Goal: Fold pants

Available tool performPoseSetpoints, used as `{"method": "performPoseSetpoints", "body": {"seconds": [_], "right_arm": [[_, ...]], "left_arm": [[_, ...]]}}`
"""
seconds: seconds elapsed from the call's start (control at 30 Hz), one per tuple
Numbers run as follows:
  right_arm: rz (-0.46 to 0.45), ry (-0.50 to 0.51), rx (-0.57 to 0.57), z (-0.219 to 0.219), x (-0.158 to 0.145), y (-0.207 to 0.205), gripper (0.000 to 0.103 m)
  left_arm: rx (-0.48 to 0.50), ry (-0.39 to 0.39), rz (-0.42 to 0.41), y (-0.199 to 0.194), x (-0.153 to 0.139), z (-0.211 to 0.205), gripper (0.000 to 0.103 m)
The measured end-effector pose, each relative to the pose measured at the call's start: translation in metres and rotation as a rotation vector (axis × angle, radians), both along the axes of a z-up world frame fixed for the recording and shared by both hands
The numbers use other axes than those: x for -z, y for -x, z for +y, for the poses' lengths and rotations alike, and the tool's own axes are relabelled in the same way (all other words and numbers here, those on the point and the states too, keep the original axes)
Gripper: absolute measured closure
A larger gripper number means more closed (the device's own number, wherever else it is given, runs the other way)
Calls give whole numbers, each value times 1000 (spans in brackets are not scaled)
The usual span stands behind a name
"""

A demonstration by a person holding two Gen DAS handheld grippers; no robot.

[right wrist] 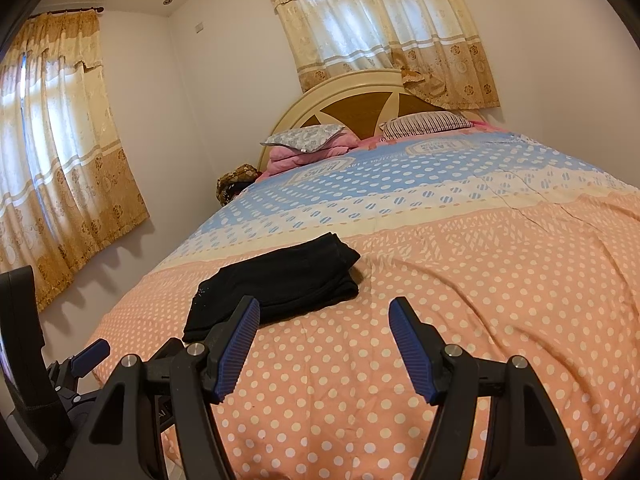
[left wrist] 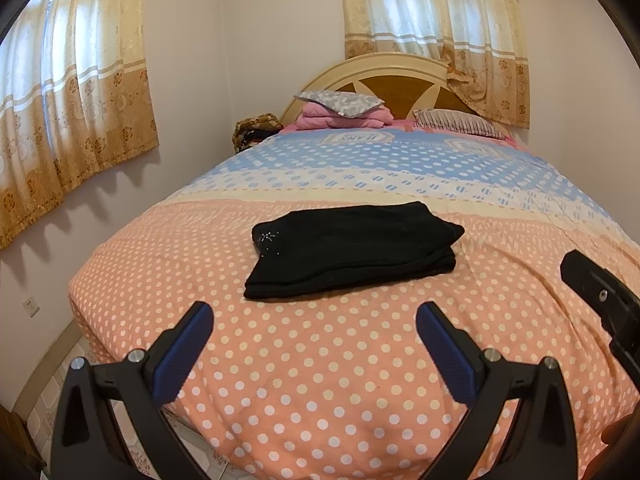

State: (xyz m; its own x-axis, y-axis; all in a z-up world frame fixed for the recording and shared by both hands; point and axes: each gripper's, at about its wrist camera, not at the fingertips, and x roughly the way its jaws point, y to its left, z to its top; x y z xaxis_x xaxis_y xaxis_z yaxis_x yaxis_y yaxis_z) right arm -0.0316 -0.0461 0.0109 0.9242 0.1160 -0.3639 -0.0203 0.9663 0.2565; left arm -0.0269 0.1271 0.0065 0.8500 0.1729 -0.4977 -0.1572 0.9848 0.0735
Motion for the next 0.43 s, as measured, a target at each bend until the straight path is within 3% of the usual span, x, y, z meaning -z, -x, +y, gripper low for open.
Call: {"method": "performPoseSetpoints", "body": {"seconds": [0.43], "right_arm": [[13, 0, 4, 2, 0, 1, 34]], "left_arm": [[37, 28, -9, -3, -2, 1, 0]]}}
